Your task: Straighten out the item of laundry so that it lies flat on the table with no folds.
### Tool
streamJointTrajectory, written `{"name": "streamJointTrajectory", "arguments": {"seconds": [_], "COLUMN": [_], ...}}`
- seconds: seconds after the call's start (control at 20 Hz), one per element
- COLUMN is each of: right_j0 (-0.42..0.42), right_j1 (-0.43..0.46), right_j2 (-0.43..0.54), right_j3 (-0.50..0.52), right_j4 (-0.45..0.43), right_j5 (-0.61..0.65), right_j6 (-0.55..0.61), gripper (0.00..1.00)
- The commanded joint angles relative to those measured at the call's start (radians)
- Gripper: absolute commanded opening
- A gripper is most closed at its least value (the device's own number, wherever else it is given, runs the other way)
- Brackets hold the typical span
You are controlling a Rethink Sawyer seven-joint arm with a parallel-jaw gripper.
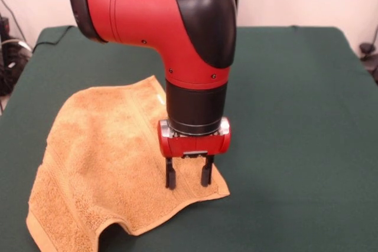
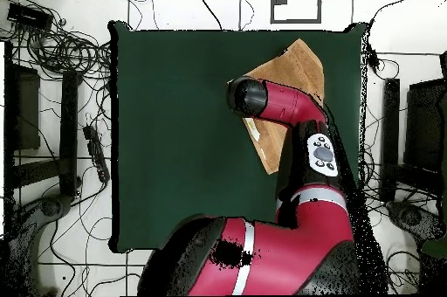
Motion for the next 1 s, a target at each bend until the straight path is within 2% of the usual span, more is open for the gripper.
{"name": "streamJointTrajectory", "arguments": {"seconds": [0.05,0.85,0.9,1.0], "right_j0": [0.023,0.03,0.029,0.04], "right_j1": [0.071,0.067,0.067,0.07], "right_j2": [0.085,0.081,0.082,0.068], "right_j3": [0.137,0.144,0.145,0.133], "right_j4": [0.037,0.044,0.046,0.046], "right_j5": [-0.044,-0.04,-0.036,-0.011], "right_j6": [0.231,0.235,0.232,0.234], "gripper": [1.0,1.0,0.0,0.0]}}
